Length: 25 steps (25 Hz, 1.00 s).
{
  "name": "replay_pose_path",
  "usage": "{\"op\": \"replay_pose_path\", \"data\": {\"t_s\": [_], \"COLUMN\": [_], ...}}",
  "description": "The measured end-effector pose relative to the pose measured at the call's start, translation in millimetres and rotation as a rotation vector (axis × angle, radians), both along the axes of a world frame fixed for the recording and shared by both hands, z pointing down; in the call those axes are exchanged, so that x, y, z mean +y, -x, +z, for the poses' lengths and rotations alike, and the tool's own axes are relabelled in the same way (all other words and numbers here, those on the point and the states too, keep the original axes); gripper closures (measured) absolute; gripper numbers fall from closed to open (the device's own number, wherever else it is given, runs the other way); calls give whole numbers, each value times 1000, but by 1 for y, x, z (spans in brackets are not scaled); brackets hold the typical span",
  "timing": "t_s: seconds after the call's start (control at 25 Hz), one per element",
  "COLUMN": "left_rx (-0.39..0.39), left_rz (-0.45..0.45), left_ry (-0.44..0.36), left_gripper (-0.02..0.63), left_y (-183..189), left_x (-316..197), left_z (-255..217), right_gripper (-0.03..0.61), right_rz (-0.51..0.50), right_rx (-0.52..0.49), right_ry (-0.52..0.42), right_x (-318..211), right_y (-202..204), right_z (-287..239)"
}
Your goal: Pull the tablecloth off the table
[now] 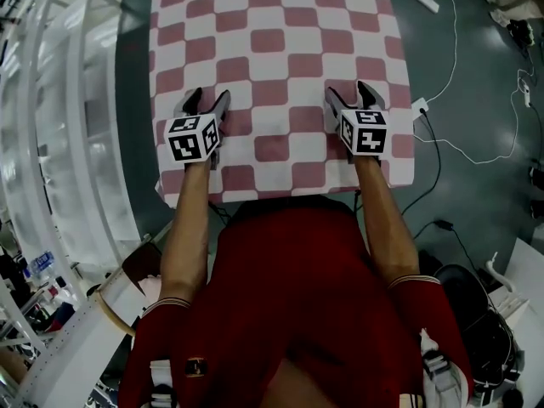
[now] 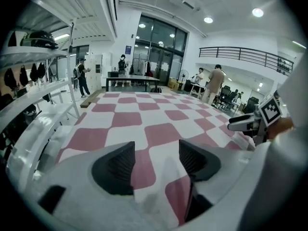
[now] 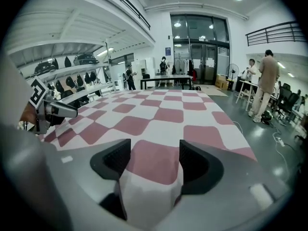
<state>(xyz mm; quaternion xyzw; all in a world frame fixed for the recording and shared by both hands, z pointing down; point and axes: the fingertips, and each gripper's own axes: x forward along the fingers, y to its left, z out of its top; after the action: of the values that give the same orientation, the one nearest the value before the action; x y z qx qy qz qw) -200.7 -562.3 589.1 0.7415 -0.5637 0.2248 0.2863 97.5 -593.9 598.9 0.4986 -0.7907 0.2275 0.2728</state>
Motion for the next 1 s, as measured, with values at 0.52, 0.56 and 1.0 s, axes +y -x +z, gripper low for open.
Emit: {"op": "replay_pose_path", "data": {"t_s": [0.52, 0.56, 1.0], "left_rx": [-80, -97, -128], "left_rz": [36, 40, 68], "left_ry": [142, 143, 131], "left_gripper": [324, 324, 376], "left_y": [-1, -1, -6], "left_x": [2, 2, 2], "left_z": [33, 34, 33], "right_gripper": [242, 241, 317], "right_rz": [-2, -3, -32], "right_rx": [57, 56, 69], "right_ry": [102, 101, 94], "right_x": [1, 1, 3], "right_y": [0, 1, 10], "right_z": [24, 24, 22]}}
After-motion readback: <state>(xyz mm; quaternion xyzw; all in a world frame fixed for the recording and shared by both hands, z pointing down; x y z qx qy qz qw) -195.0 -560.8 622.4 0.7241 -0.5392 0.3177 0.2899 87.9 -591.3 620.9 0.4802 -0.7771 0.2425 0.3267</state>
